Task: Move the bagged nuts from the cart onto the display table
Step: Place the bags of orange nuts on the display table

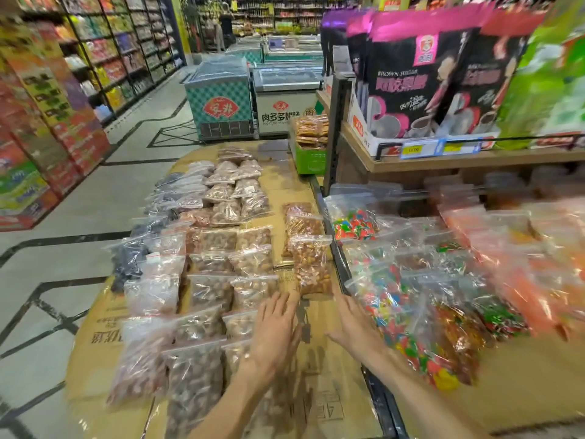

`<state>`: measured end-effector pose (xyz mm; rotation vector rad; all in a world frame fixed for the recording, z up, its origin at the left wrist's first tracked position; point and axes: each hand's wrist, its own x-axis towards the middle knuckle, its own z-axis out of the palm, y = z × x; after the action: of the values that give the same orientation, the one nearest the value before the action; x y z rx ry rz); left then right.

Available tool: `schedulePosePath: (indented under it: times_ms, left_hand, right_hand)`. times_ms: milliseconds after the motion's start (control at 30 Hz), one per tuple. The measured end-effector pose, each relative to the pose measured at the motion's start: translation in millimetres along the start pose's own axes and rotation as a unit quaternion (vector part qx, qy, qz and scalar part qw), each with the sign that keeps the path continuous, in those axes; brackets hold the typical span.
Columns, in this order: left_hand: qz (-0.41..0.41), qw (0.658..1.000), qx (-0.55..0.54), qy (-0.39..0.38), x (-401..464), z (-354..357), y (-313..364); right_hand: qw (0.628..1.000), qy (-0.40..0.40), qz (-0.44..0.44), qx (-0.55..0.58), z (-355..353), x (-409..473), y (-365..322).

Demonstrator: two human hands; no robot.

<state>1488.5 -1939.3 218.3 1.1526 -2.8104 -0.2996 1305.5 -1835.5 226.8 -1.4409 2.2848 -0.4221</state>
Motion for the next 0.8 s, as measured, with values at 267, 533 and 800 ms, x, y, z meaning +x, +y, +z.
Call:
schedulePosePath:
  times_ms: [267,533,800]
  left_hand:
    - [0.035,0.996,0.040,-0.067,-102,1,68]
    - [0.126,0.985,0.011,-0.119,-177,30,173]
    - [0.227,0.964,0.032,-0.131,-196,54,307]
  right_hand:
    - [0.995,-0.008,0.049,-0.082,-6,-136,29]
    - [0.983,-0.019,0.164,-0.075,-18,-286,84]
    - [0.949,0.060,0.307,-0.033,-42,-402,175]
